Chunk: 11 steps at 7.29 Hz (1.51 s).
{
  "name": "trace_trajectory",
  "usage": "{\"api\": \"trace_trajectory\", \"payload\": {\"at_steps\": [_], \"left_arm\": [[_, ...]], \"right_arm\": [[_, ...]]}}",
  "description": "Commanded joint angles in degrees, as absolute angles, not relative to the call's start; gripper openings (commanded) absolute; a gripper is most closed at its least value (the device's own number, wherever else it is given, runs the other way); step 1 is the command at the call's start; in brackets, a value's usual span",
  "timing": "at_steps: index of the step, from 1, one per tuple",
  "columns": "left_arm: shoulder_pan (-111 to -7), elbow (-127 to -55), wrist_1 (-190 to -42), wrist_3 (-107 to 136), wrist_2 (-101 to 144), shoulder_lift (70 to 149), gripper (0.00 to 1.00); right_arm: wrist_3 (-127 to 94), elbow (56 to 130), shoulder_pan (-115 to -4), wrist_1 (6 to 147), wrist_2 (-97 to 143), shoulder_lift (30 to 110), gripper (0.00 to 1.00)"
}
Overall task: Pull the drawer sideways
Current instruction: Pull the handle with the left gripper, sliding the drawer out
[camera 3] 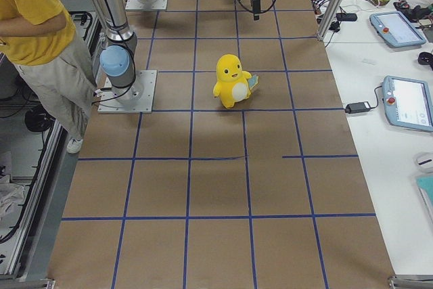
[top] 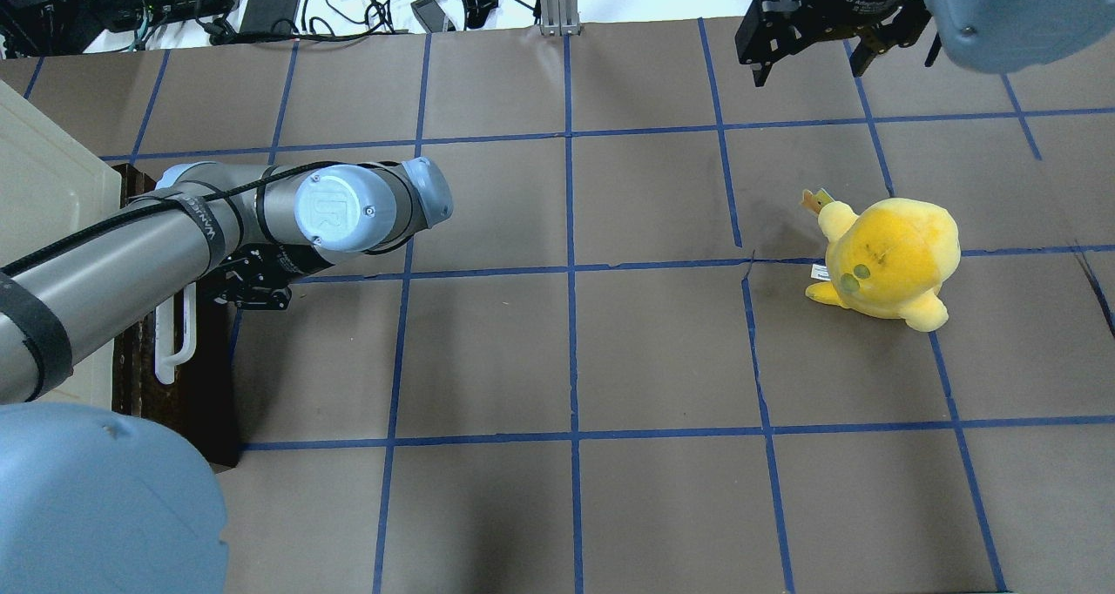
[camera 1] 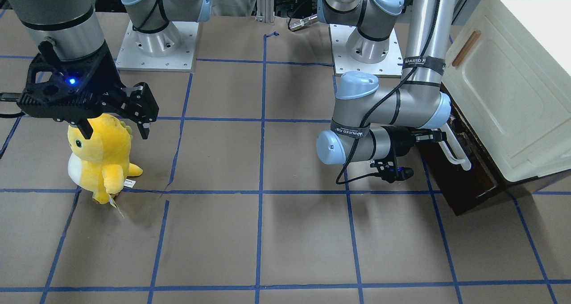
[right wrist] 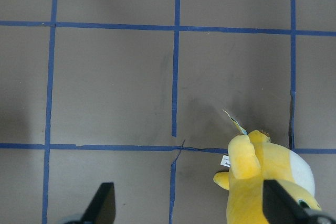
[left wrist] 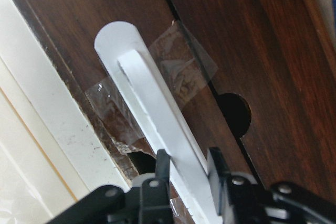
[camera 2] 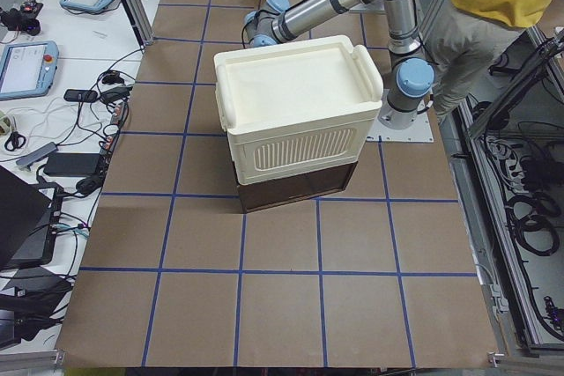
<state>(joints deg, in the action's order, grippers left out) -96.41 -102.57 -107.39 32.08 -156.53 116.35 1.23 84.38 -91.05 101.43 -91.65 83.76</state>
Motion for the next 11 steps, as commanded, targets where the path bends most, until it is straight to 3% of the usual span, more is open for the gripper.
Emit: {"api": "trace_trajectory", "payload": {"at_steps": [1, 11], "left_arm": [[-96.9, -102.6, -107.4, 32.1, -156.4, 116.5, 0.31], [-99.3, -100.9, -109.5, 32.0, -156.0, 117.3, 0.31]], "right_arm": [[1.2, 84.4, -91.1, 101.4, -91.7, 83.8, 1.00], [1.2, 84.4, -91.1, 101.4, -91.7, 83.8, 1.00]]}}
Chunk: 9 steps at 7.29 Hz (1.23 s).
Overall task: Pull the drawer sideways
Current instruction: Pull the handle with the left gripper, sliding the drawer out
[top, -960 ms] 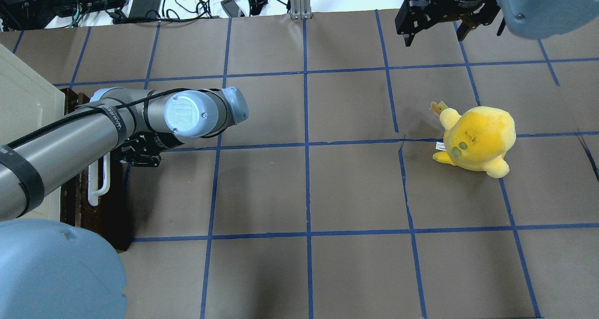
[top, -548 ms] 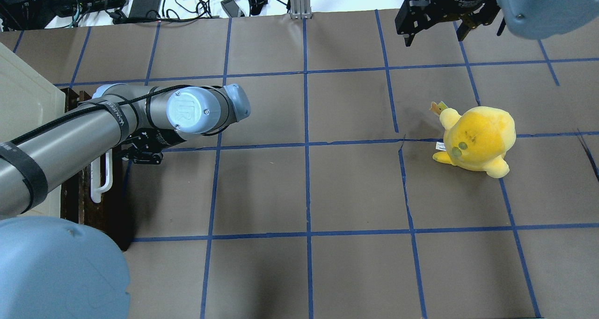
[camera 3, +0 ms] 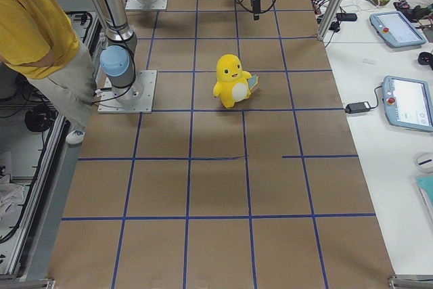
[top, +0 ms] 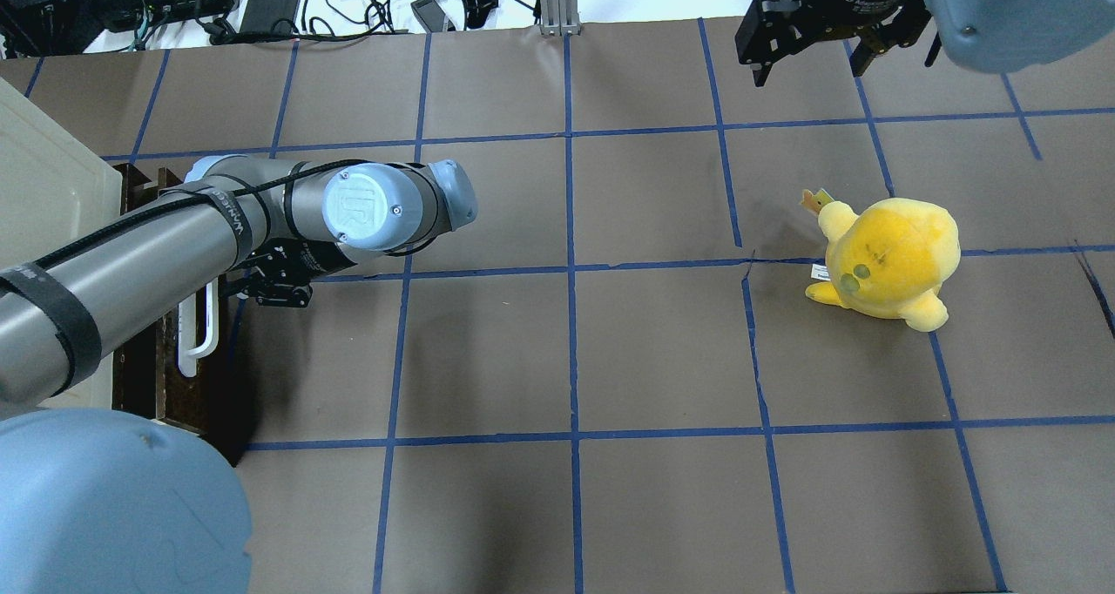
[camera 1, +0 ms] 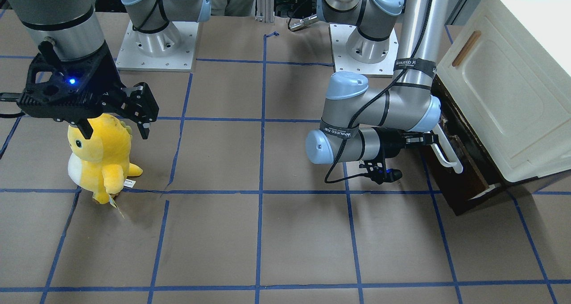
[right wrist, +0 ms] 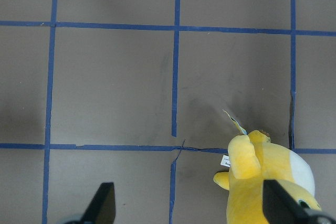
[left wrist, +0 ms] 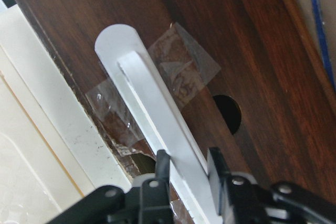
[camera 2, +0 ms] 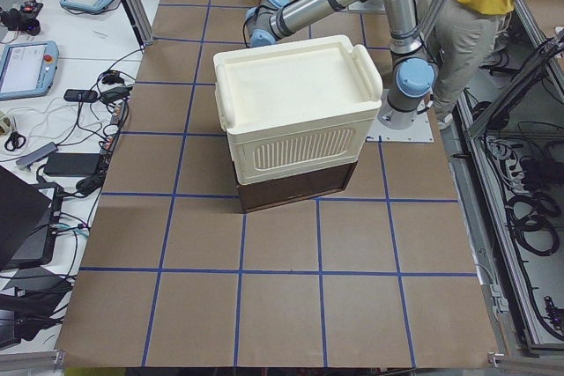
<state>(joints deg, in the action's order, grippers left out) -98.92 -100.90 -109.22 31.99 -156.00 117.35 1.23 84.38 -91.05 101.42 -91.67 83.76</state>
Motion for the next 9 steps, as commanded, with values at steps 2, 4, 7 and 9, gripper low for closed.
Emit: {"api": "trace_trajectory", "payload": {"at_steps": [2, 4, 7, 9], "left_arm": [[-99.6, -100.8, -109.5, 32.1, -156.2, 117.6, 0.31], [-100.1, -100.7, -109.5, 32.0, -156.4, 117.6, 0.31], [-101.1, -99.8, -109.6, 31.9, -155.9, 117.9, 0.31], [-101.4, -99.8, -109.6, 31.9, -155.9, 117.9, 0.31]], "right_arm": [[1.2, 84.4, -91.1, 101.4, -91.7, 83.8, 1.00], [1.2, 84.4, -91.1, 101.4, -91.6, 83.8, 1.00], [1.2, 84.4, -91.1, 101.4, -91.7, 83.8, 1.00], [1.2, 84.4, -91.1, 101.4, -91.7, 83.8, 1.00]]}}
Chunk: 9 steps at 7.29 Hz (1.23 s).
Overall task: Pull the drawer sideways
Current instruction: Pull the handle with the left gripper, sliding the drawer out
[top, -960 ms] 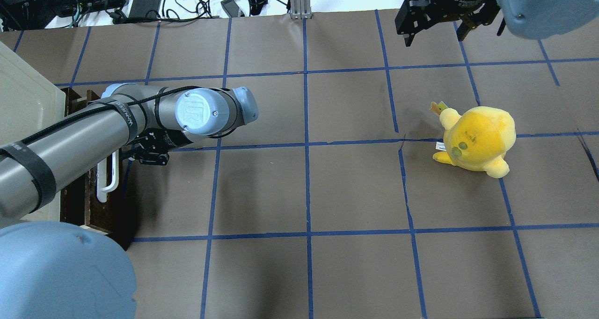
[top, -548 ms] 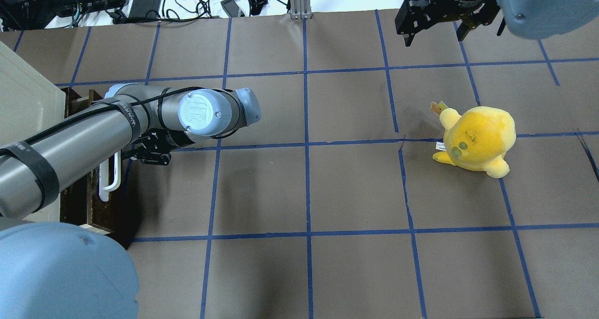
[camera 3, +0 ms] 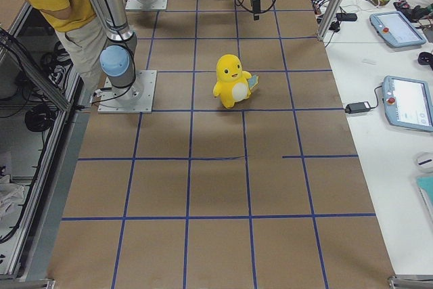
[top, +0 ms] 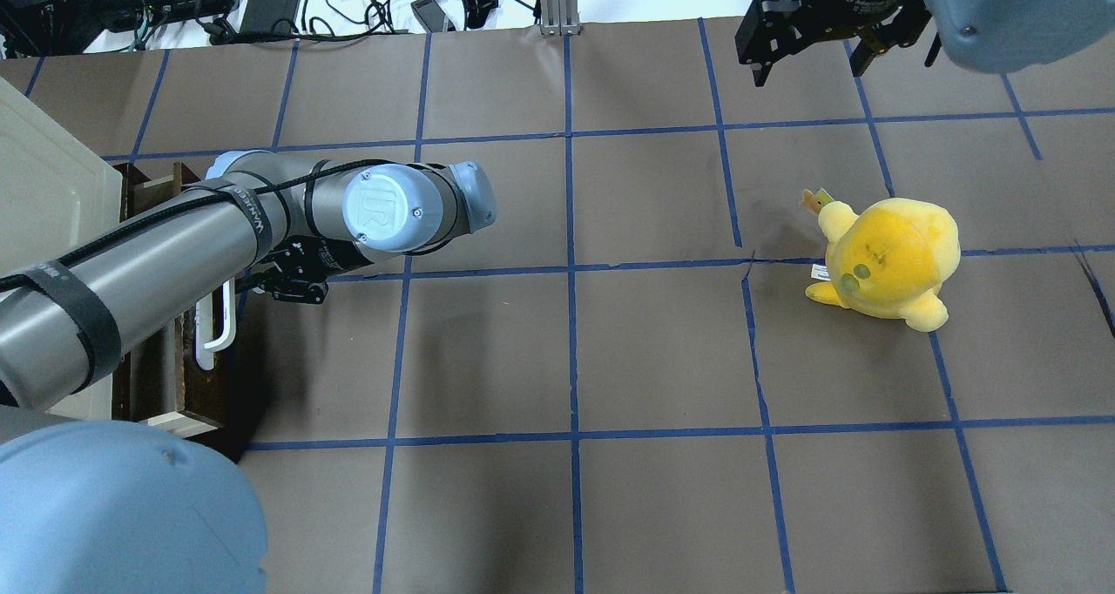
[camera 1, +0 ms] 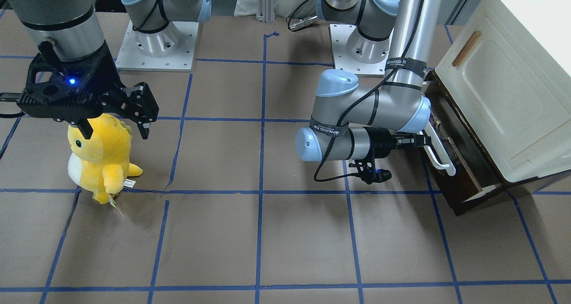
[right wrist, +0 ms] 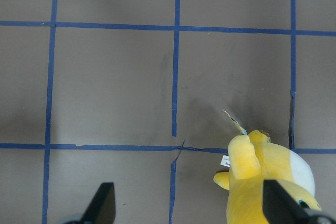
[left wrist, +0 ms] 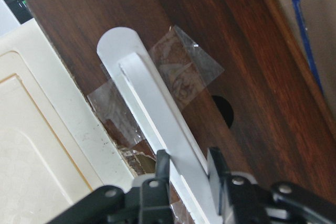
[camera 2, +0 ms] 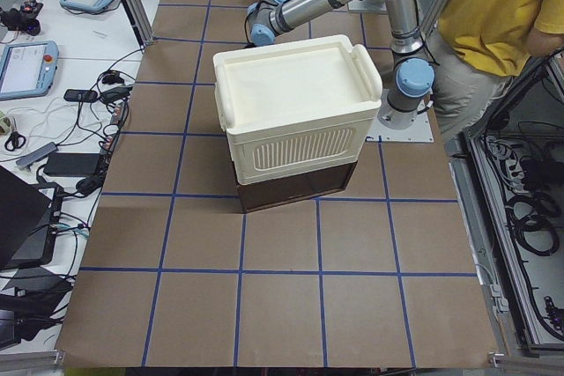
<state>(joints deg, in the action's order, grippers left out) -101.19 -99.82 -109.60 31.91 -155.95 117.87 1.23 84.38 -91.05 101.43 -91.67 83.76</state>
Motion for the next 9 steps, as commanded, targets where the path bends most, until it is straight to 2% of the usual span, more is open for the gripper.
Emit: {"api": "trace_trajectory", "payload": {"at_steps": [1, 9], "left_arm": [[-101.7, -99.8, -109.6, 31.9, -155.9, 117.9, 0.31], [-104.2, -98.8, -109.7, 31.4, -155.1, 118.0, 0.31]], "right_arm": [[1.2, 84.4, -91.1, 101.4, -91.7, 83.8, 1.00], [1.2, 84.4, -91.1, 101.4, -91.6, 83.8, 1.00]]}}
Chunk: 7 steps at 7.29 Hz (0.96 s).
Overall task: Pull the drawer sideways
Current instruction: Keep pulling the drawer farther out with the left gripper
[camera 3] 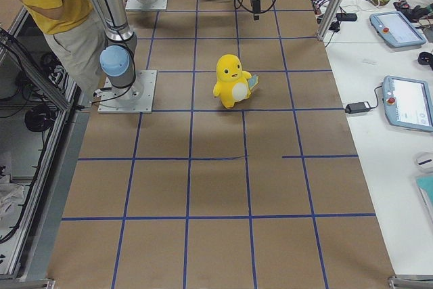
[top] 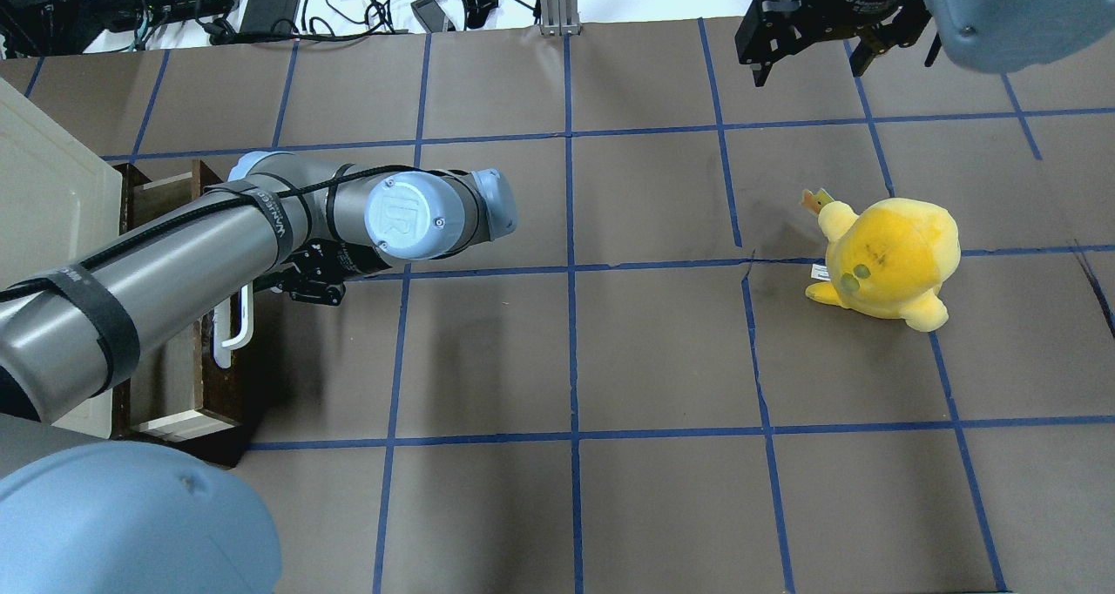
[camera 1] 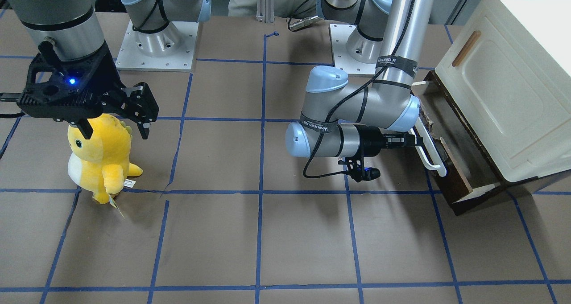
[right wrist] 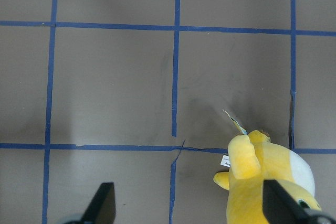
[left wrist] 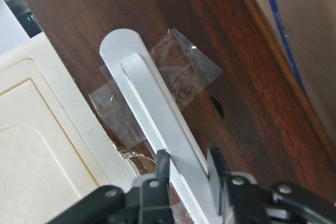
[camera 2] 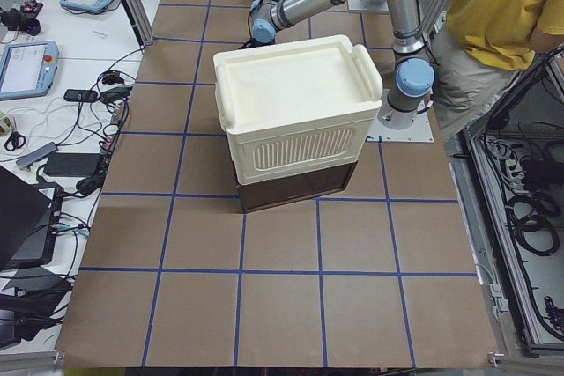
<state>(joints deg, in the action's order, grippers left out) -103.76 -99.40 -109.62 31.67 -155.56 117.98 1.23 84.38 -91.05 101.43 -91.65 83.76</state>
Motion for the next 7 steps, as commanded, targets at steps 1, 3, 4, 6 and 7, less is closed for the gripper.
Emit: {"api": "trace_trajectory", "payload": {"at_steps": [1, 3, 4, 6, 7], "left_arm": [[-104.3, -98.4, -109.7, 31.3, -154.9, 118.1, 0.31], [-104.5, -98.4, -109.6, 31.3, -154.9, 118.3, 0.31], [-104.5, -98.3, -109.6, 31.3, -154.9, 118.3, 0.32], [-104.9, -98.3, -109.6, 31.0, -155.0, 118.3, 0.32], [-104.9, -98.3, -109.6, 31.0, -155.0, 118.3, 0.32]], "right_arm": [[1.2, 84.4, -91.1, 101.4, -91.7, 83.8, 1.00], [1.2, 84.4, -91.1, 101.4, -91.7, 83.8, 1.00], [1.2, 84.4, -91.1, 101.4, -91.7, 83.8, 1.00], [1.2, 84.4, -91.1, 101.4, -91.7, 83.8, 1.00], [1.2, 84.4, -91.1, 101.4, -91.7, 83.8, 1.00]]}}
